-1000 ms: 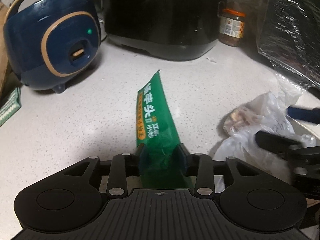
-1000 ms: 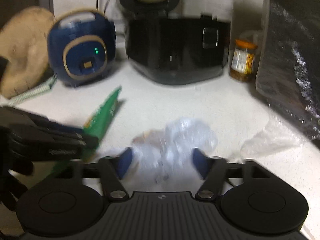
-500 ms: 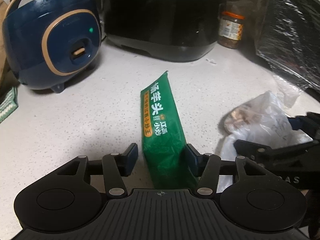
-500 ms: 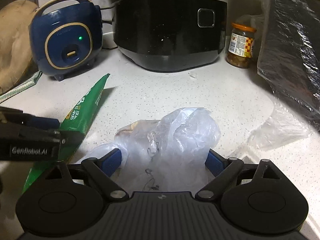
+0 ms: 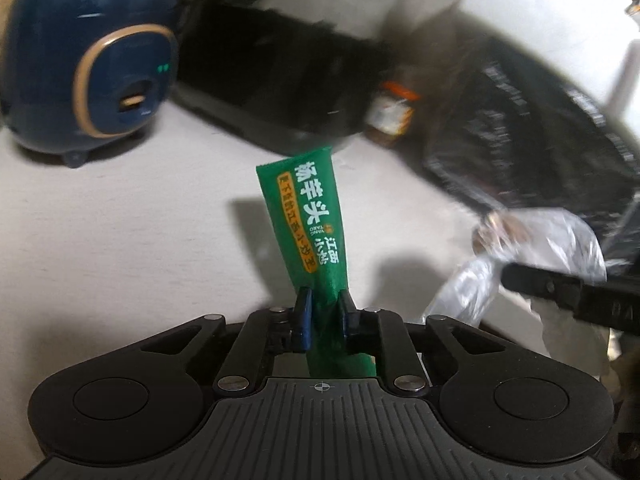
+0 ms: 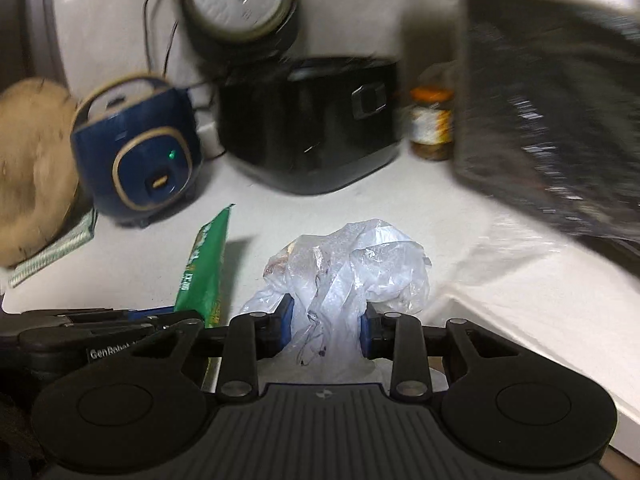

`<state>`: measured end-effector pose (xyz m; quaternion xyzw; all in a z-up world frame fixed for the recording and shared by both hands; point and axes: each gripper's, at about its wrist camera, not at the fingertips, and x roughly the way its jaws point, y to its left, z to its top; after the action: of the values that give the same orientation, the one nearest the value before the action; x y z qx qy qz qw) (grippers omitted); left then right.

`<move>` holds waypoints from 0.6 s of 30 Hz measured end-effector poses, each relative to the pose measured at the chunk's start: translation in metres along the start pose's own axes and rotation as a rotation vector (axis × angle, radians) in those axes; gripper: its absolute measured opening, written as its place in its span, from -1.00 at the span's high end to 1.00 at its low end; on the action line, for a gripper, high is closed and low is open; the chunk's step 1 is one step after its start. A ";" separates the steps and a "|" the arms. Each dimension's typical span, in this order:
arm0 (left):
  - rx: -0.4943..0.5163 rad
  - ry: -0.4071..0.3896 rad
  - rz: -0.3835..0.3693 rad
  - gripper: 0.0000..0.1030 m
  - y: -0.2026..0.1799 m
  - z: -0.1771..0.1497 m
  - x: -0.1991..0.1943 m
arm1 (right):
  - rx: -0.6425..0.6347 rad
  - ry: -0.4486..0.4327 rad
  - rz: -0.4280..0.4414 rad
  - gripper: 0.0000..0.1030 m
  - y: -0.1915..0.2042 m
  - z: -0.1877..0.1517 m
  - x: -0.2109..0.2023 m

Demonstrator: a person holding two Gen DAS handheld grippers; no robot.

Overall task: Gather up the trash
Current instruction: 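Grasp the green packet with the left tool while the right tool holds the clear bag, then carry the clear bag and green packet down into the green trash bin with both tools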

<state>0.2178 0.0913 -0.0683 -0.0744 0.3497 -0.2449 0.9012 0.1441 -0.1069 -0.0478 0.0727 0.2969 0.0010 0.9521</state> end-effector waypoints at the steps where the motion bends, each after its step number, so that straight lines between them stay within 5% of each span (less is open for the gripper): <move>1: 0.004 -0.001 -0.028 0.69 -0.007 0.000 -0.001 | 0.007 -0.005 -0.024 0.41 -0.007 -0.003 -0.011; 8: 0.084 0.042 -0.161 0.70 -0.088 -0.022 -0.003 | 0.075 0.008 -0.117 0.41 -0.077 -0.052 -0.056; 14: 0.099 0.166 -0.138 0.71 -0.152 -0.072 0.014 | 0.125 0.057 -0.102 0.41 -0.140 -0.106 -0.082; 18: -0.001 0.273 -0.082 0.71 -0.153 -0.109 0.026 | 0.178 0.110 -0.079 0.41 -0.182 -0.132 -0.080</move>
<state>0.1020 -0.0508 -0.1186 -0.0550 0.4658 -0.2894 0.8344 -0.0039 -0.2727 -0.1353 0.1449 0.3501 -0.0591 0.9235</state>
